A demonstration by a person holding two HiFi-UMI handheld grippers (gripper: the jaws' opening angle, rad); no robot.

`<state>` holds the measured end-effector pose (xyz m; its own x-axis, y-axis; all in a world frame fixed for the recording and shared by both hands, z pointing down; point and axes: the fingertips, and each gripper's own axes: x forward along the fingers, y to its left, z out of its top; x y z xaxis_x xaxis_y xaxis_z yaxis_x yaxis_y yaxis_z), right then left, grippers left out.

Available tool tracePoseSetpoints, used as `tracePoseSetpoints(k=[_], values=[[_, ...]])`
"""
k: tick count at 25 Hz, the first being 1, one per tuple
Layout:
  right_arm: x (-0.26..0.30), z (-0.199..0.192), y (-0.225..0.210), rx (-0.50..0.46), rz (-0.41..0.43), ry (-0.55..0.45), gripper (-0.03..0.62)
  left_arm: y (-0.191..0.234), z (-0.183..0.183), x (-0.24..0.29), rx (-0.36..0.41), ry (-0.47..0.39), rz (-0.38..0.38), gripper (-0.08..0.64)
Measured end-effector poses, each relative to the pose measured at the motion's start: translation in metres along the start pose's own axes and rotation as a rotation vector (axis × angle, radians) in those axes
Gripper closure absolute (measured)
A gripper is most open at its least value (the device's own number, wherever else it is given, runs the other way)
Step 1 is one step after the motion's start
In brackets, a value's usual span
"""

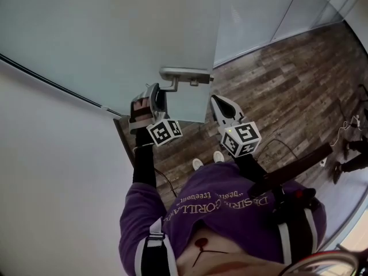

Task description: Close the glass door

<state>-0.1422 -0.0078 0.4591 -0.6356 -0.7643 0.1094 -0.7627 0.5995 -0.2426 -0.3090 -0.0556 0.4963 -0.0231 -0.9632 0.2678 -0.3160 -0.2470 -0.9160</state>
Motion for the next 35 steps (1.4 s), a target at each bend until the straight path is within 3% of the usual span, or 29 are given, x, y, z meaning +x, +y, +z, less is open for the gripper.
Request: tracePoseSetpoints(k=[8, 27, 35], values=[[-0.002, -0.005, -0.002, -0.004, -0.004, 0.02, 0.595, 0.002, 0.003, 0.007, -0.11, -0.022, 0.057, 0.43], [0.003, -0.001, 0.017, -0.03, -0.035, 0.036, 0.595, 0.017, 0.015, 0.044, -0.109, 0.044, -0.017, 0.42], [-0.002, 0.004, 0.01, -0.024, -0.033, 0.056, 0.595, 0.03, 0.038, 0.053, -0.109, 0.078, -0.042, 0.42]])
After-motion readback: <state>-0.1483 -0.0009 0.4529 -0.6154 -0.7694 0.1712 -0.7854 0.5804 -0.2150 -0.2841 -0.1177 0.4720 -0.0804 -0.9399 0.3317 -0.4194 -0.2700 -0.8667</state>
